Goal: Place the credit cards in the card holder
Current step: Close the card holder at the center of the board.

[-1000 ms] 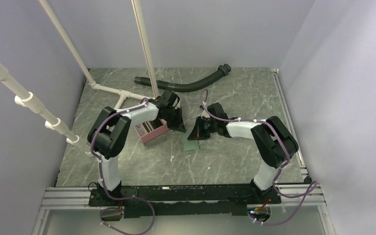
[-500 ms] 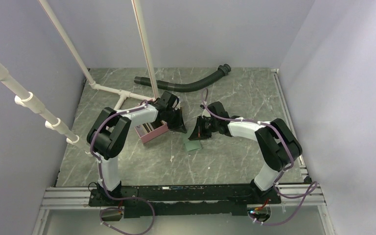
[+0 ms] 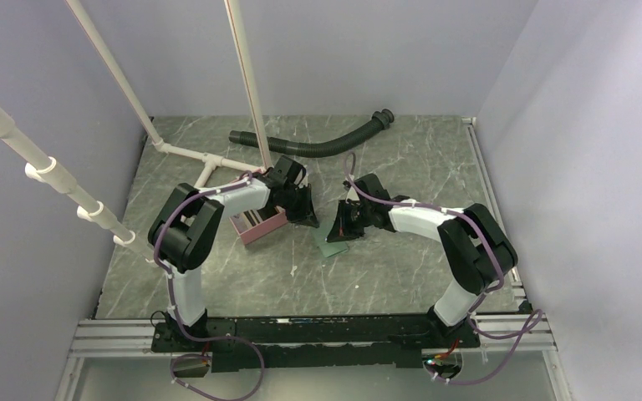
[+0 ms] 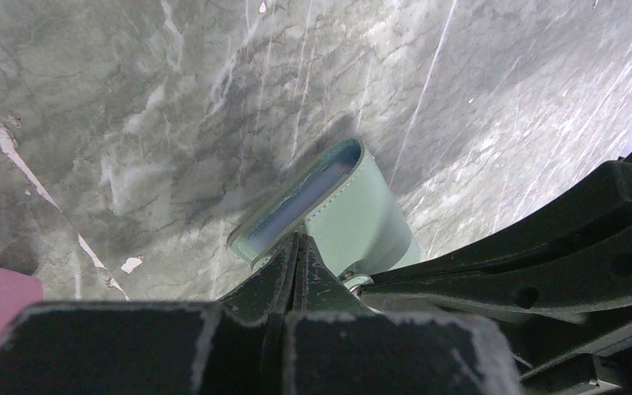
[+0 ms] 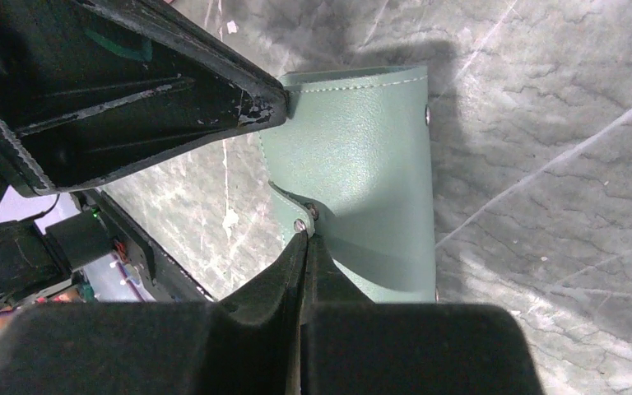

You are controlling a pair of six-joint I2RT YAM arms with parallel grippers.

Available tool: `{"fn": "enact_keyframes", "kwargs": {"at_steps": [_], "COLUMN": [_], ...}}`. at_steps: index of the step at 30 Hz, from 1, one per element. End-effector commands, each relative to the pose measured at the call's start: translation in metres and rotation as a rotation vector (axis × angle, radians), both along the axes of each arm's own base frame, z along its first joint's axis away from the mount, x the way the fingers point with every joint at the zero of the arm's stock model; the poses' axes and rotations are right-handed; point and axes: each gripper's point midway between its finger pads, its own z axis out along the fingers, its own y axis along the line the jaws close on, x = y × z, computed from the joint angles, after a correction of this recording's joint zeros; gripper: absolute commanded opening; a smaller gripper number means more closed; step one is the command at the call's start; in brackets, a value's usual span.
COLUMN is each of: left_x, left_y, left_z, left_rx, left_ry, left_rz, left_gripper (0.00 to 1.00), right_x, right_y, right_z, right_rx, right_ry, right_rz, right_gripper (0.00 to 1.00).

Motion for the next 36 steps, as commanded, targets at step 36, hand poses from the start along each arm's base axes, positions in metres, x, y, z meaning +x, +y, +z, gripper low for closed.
{"fn": "enact_keyframes", "kwargs": {"at_steps": [36], "left_x": [-0.019], "left_y": [0.024], "left_z": [-0.028], "left_rx": [0.128], "left_ry": [0.044], "left_rz": [-0.012], "left_gripper": [0.0], "right_x": [0.029], "right_y": [0.0], "right_z": [0.015], "right_rx": [-0.066], "right_ry": [-0.193], "right_rz": [0.03], "right_gripper": [0.0]}}
